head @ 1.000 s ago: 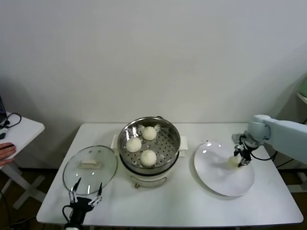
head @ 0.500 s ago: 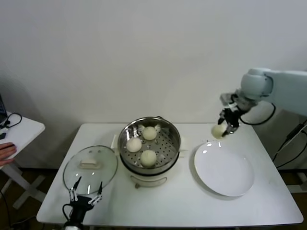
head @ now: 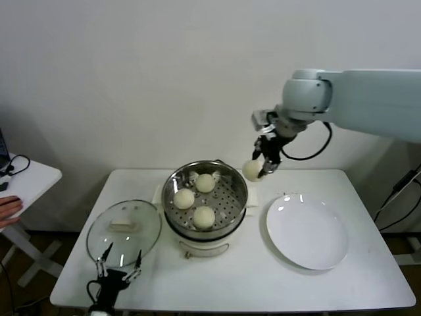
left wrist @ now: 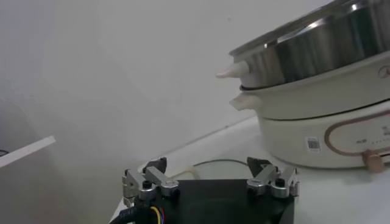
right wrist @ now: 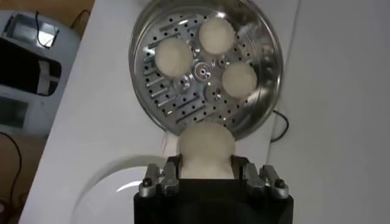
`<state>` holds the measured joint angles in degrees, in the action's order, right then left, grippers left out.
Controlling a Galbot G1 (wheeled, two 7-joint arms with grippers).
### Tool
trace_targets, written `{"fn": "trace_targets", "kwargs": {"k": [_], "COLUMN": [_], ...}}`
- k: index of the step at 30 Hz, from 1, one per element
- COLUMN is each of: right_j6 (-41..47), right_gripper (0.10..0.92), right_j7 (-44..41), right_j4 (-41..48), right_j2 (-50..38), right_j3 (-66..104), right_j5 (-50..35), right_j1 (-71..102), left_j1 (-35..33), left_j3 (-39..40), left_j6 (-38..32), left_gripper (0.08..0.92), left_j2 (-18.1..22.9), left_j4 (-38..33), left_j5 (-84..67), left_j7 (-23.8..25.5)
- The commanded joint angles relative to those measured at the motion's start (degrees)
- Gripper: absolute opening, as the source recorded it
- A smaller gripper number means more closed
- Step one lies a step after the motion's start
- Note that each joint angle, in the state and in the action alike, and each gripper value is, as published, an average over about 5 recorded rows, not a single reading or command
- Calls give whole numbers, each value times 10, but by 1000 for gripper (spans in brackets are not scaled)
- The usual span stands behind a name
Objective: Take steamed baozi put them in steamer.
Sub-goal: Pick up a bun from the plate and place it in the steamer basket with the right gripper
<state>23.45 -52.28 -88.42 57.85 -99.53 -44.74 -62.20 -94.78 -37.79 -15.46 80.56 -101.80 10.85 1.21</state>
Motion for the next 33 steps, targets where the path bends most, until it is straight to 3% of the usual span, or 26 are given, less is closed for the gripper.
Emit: {"fn": "trace_targets", "kwargs": {"k": [1,10,29,33], "right_j6": [36,30,16,11], "right_gripper": [560,560,563,602], "right_j7": [46,56,65,74], "right_j4": [21,85,105,108], "right_j2": [70,98,99,96], "right_j3": [52,64,85,92], "right_j5": [22,85,140,139], "right_j1": [122,197,250,252], "left_j1": [1,2,3,3], "left_j3": [0,-8,-15,-17], "left_j6": [-1,-3,-1,-1], "left_gripper": [823,823,823,823], "left_j2": [0,0,0,-1], "left_j4": [2,4,3,1], "left_j5": [0,0,-2,-3], "left_j7": [-1,-1,-1,-1]}}
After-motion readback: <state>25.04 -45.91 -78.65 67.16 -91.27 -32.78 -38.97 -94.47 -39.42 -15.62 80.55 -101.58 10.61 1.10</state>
